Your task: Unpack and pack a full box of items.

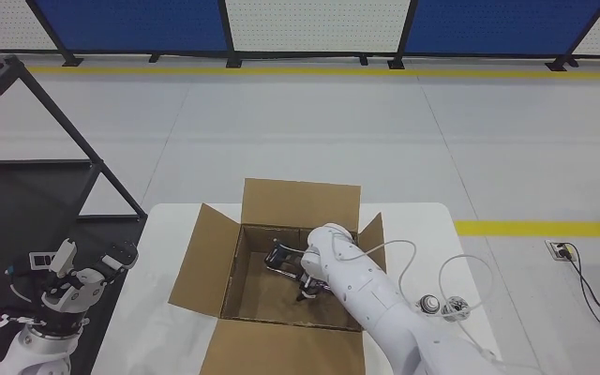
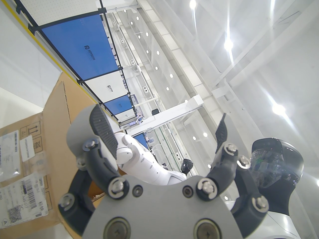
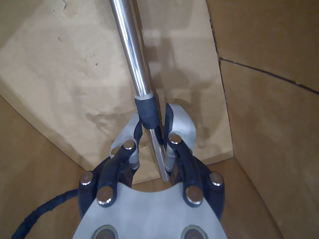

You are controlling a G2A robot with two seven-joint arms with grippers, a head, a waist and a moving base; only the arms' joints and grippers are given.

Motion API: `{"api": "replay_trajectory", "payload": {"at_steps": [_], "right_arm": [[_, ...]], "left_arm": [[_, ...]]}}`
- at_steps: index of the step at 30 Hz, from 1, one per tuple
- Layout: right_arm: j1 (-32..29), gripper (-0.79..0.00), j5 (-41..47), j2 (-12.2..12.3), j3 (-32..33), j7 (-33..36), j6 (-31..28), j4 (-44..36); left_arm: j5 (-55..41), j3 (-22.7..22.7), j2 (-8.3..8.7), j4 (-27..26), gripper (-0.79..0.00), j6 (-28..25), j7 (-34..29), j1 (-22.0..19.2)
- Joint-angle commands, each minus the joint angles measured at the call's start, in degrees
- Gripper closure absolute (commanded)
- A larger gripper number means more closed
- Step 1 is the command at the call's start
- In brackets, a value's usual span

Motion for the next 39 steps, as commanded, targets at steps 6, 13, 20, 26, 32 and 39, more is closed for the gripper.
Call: {"api": "replay_trajectory", "payload": {"at_steps": [6,13,20,26,32,39], "right_arm": [[0.8,0.000,-0.5,0.1,0.6,0.3,-1.5,-0.3],[1.2,0.000,-0.4,0.8,1.4,0.0,-7.3,-1.1],[1.9,0.000,-0.7,2.1,2.3,-1.2,-14.3,-1.7],[2.8,0.000,-1.2,3.7,3.2,-1.9,-16.7,-4.2],[3.0,0.000,-1.7,6.1,4.6,0.0,-16.1,-10.2],[0.4,0.000,-3.2,12.1,9.0,2.1,-14.1,-24.0]], "left_arm": [[0.0,0.0,0.00,0.0,-0.785,0.0,0.0,0.0],[0.0,0.0,0.00,0.0,-0.785,0.0,0.0,0.0],[0.0,0.0,0.00,0.0,-0.785,0.0,0.0,0.0],[0.0,0.0,0.00,0.0,-0.785,0.0,0.0,0.0],[0.0,0.0,0.00,0.0,-0.785,0.0,0.0,0.0],[0.0,0.0,0.00,0.0,-0.785,0.0,0.0,0.0]]}}
